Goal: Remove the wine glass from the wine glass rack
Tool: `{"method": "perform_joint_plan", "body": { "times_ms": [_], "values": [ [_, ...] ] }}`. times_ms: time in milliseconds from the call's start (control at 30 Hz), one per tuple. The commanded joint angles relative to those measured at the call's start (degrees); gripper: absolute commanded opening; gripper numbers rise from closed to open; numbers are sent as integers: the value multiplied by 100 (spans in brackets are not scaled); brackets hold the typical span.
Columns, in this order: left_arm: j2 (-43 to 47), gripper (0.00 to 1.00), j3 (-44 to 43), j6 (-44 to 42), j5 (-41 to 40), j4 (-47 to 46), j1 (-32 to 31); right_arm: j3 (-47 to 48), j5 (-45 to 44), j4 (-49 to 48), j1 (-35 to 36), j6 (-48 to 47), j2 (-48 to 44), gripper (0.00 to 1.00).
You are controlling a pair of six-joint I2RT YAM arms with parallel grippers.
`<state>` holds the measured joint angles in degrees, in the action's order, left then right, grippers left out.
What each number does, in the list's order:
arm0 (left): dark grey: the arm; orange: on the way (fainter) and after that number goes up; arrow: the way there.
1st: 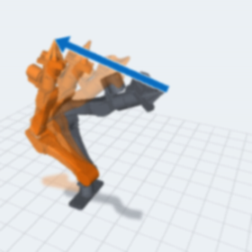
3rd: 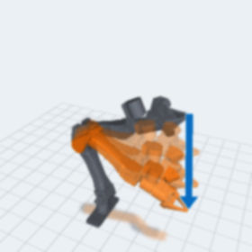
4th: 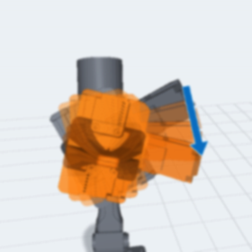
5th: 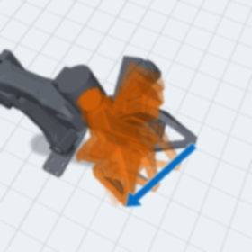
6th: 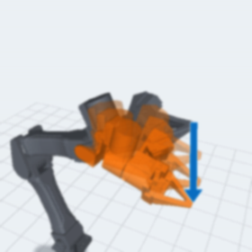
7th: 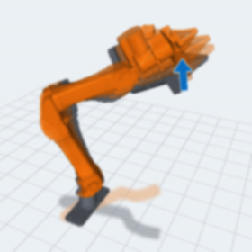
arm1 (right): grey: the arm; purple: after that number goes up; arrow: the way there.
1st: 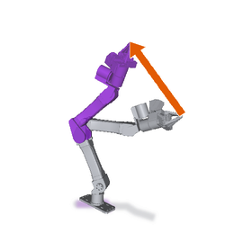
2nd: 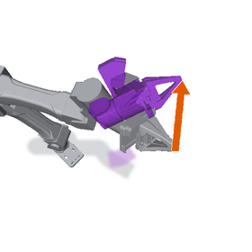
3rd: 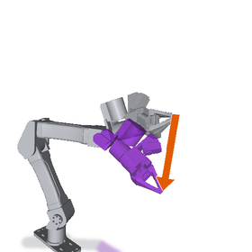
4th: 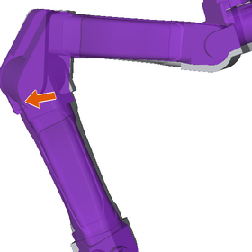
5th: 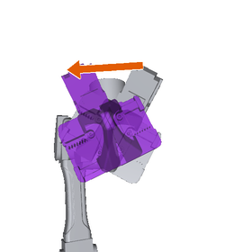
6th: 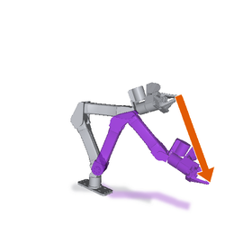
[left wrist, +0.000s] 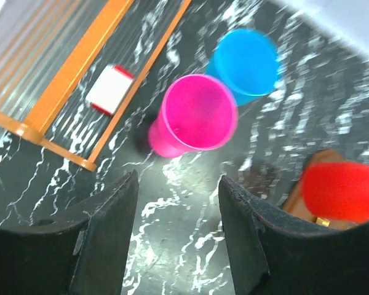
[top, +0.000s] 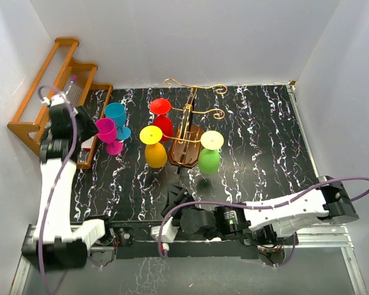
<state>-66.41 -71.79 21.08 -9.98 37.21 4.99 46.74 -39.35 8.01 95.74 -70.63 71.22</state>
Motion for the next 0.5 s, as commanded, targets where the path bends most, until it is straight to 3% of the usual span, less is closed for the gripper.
{"method": "perform_joint_plan", "body": {
  "times_ms": [0,100,267,400,467],
  "values": [
    [1848,54,678,66,552,-657,25,1236,55,184,34,276,188,45],
    [2657,56,1207,60,424,-896,24,2163,52,-216,-58,417,414,45],
    [2889,56,1768,29,424,-716,22,3600,-132,-938,-1040,828,1128,48],
    [3136,56,2271,78,527,-880,19,5189,-503,-244,-2375,2196,1933,50],
    [3236,56,2519,90,630,-1017,30,6462,-53,704,-3051,3501,2365,52]
  ]
}}
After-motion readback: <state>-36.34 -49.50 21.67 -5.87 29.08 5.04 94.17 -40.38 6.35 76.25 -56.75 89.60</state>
